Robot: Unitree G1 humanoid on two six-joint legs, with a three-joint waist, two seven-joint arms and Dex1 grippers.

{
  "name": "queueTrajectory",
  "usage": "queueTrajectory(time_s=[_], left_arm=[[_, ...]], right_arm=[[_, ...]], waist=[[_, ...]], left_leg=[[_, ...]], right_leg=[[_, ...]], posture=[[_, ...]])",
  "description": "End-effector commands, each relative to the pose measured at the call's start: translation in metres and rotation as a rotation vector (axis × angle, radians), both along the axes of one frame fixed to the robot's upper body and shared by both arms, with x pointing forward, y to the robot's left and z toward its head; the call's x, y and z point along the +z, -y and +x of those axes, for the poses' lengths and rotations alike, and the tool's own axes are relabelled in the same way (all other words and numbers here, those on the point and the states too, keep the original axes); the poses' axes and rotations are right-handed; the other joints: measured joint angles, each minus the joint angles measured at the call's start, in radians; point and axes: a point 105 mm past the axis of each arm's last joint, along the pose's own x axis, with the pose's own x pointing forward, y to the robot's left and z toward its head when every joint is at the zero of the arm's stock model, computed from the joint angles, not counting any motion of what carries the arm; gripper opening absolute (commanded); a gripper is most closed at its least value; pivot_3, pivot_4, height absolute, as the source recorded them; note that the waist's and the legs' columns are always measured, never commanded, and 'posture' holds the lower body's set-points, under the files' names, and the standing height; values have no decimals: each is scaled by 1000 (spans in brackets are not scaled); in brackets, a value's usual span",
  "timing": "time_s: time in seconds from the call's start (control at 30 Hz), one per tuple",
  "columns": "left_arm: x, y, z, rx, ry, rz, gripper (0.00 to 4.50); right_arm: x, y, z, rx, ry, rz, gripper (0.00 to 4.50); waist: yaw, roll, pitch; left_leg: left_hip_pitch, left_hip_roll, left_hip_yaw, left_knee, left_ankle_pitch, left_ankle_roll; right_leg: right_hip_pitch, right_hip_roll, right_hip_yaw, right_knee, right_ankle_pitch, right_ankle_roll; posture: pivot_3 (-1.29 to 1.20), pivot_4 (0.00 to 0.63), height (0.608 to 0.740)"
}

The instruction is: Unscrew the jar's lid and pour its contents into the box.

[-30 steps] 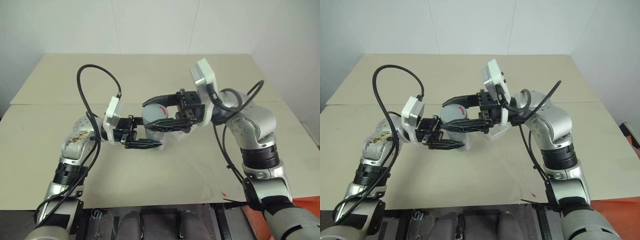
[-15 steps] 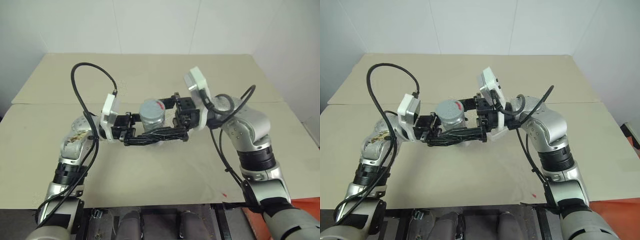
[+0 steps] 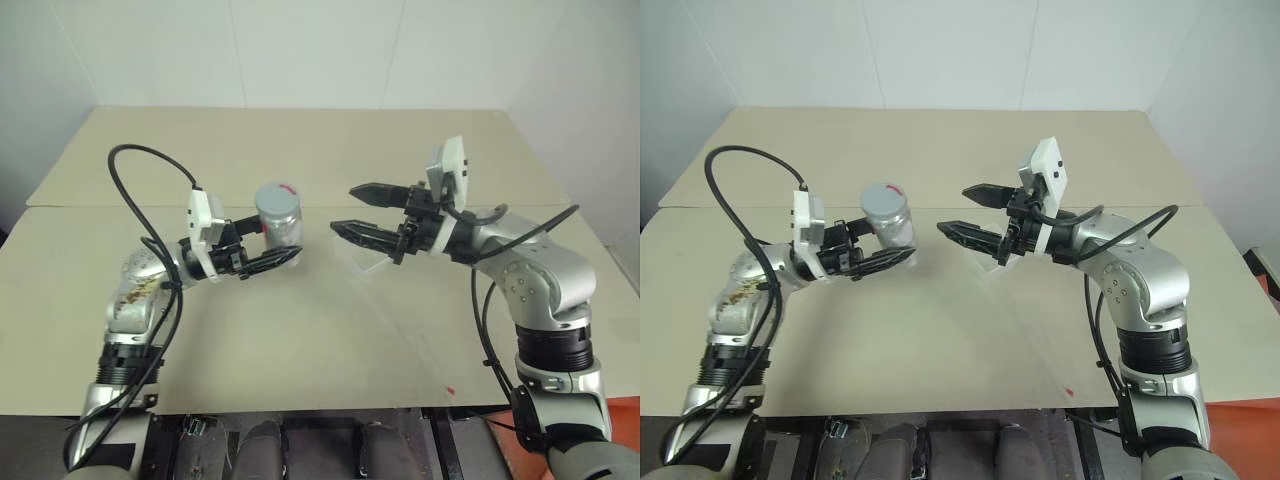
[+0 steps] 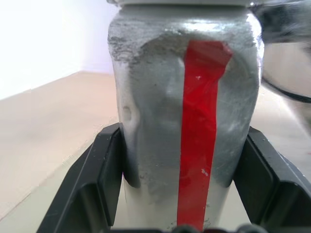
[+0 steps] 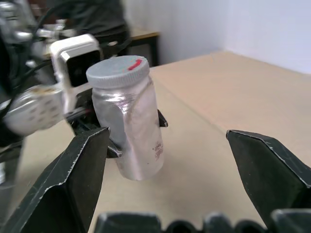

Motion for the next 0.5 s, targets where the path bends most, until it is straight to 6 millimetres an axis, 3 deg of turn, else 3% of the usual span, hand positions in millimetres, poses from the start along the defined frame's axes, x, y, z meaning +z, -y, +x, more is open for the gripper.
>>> queueTrajectory(time_s=[0.03, 0.17, 0.5], left_arm=[[16, 4, 13, 189, 97, -37, 2857], [18, 11, 31, 372, 96, -84, 2857], [20, 30, 35, 448, 103, -88, 2857]], right_arm=[[18, 7, 1, -120, 77, 21, 4478], [25, 0, 8, -230, 92, 42, 4478], [41, -40, 9, -285, 175, 50, 4478]], waist=[[3, 0, 0], [5, 0, 0], [4, 0, 0]], left_leg=[[0, 0, 0, 0, 0, 0], [0, 0, 0, 0, 0, 0], [-1, 0, 0, 0, 0, 0]], right_leg=[[0, 0, 0, 0, 0, 0], [0, 0, 0, 0, 0, 0], [0, 0, 0, 0, 0, 0]], posture=[[0, 150, 740], [0, 150, 740], [0, 150, 740]])
